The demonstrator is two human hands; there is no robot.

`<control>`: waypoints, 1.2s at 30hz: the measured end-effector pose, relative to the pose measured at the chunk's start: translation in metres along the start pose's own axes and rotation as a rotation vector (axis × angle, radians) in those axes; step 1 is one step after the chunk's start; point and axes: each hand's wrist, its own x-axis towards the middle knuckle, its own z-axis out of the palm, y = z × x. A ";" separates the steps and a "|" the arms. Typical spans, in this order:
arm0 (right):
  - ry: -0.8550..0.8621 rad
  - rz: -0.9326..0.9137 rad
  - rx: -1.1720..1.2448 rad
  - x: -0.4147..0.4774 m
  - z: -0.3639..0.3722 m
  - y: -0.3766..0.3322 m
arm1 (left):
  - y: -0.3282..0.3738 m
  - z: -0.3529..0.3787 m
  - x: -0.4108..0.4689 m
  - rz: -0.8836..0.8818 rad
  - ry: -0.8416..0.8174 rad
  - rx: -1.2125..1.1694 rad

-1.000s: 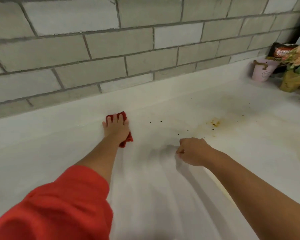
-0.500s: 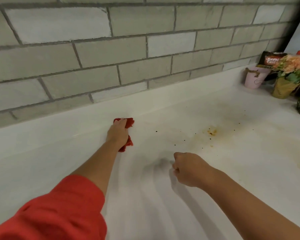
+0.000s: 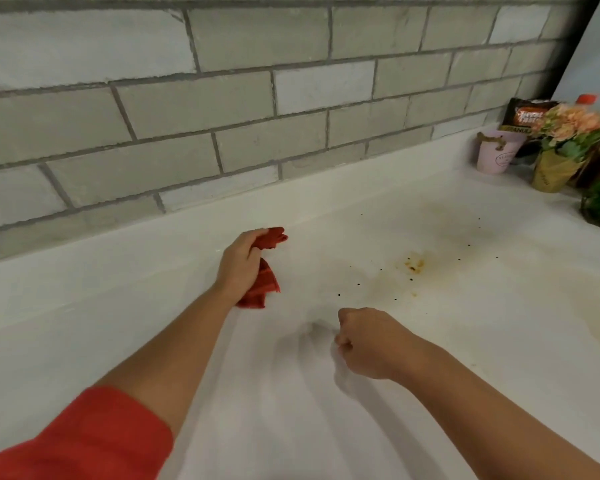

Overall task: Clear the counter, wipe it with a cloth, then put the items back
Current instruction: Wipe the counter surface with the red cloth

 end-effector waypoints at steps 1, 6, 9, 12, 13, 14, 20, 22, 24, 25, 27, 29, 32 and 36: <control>0.004 0.001 0.002 0.001 0.002 0.000 | -0.008 -0.002 0.009 -0.018 -0.012 0.094; 0.010 -0.008 0.030 -0.001 0.006 0.004 | -0.019 0.011 0.019 -0.083 -0.120 0.446; 0.024 -0.024 0.035 0.000 0.008 0.005 | -0.006 0.021 0.000 -0.035 -0.206 0.424; -0.008 -0.046 0.013 -0.004 0.004 0.005 | -0.005 0.024 -0.038 0.137 -0.316 0.448; -0.015 -0.062 -0.003 -0.007 0.003 0.005 | -0.012 0.019 -0.039 0.171 -0.301 0.503; -0.013 -0.078 -0.019 -0.009 0.002 0.005 | -0.018 0.012 -0.033 0.165 -0.258 0.557; 0.024 -0.044 0.038 -0.009 0.012 0.005 | -0.018 0.006 0.014 -0.055 -0.169 0.662; 0.034 -0.047 0.026 -0.009 0.013 0.007 | -0.011 0.019 0.020 -0.039 -0.201 0.680; 0.063 -0.051 0.015 -0.008 0.013 0.010 | -0.002 0.033 0.019 -0.010 -0.232 0.687; 0.074 -0.051 0.020 -0.008 0.013 0.012 | 0.003 0.039 0.013 0.006 -0.260 0.688; 0.075 -0.060 0.029 -0.007 0.010 0.013 | 0.013 0.046 -0.008 0.055 -0.337 0.672; 0.095 -0.103 0.041 -0.010 0.003 0.017 | 0.021 0.048 -0.040 0.149 -0.400 0.642; 0.291 0.042 0.089 -0.018 -0.014 0.043 | 0.020 0.034 -0.085 0.243 -0.423 0.589; 0.250 0.488 0.099 -0.026 -0.032 0.109 | 0.001 0.012 -0.070 0.061 -0.247 0.577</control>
